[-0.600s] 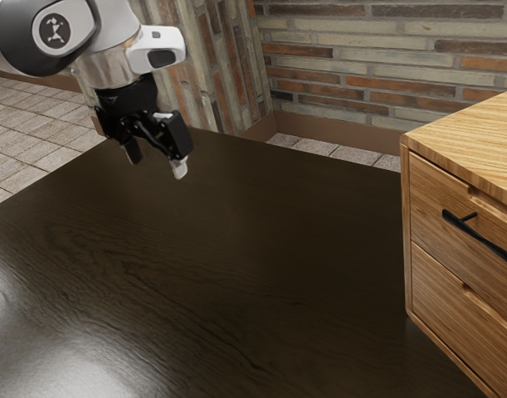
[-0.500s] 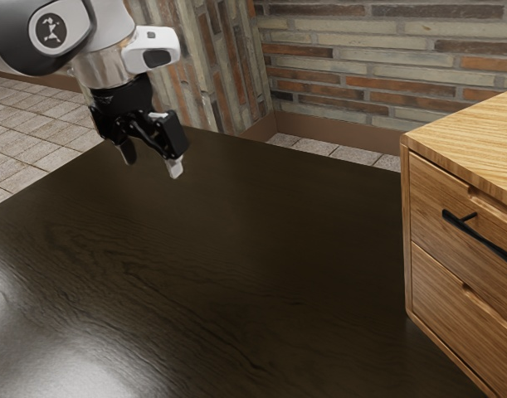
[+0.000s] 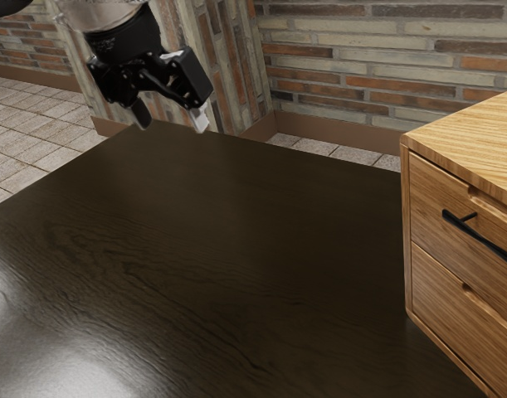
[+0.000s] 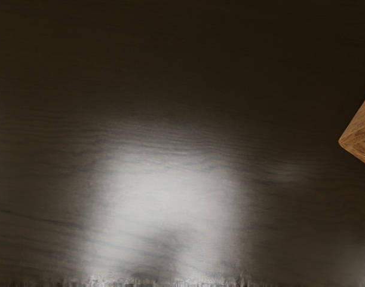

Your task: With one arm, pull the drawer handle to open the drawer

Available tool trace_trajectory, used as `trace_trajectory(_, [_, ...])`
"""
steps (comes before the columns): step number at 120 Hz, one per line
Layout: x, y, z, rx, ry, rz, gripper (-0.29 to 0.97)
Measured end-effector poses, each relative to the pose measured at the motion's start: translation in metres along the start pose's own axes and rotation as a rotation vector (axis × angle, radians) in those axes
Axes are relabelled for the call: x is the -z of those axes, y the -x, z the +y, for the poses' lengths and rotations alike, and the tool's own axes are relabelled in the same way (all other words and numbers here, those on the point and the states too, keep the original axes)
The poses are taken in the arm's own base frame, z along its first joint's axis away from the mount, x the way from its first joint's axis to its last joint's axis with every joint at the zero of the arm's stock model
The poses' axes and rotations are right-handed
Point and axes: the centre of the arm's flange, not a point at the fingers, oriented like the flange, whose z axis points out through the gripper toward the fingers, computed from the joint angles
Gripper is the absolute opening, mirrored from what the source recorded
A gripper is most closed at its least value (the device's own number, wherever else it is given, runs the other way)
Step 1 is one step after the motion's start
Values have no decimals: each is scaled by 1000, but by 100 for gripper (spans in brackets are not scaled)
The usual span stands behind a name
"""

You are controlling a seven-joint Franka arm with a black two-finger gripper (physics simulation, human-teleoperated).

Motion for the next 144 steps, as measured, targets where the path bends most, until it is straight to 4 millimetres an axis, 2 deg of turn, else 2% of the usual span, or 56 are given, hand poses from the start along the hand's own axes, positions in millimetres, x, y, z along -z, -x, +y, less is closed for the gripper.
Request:
trace_trajectory(33, [-17,11,83,312,39,-67,68])
trace_trajectory(53, [-18,21,117,457,49,-81,68])
trace_trajectory(74, [-25,16,133,586,78,-76,68])
trace_trajectory(97, [-48,5,124,736,107,-85,68])
trace_trajectory(121, [-52,5,112,860,141,-43,68])
trace_trajectory(130, [-51,9,127,861,158,-36,68])
trace_trajectory(144, [-47,27,171,812,189,-43,68])
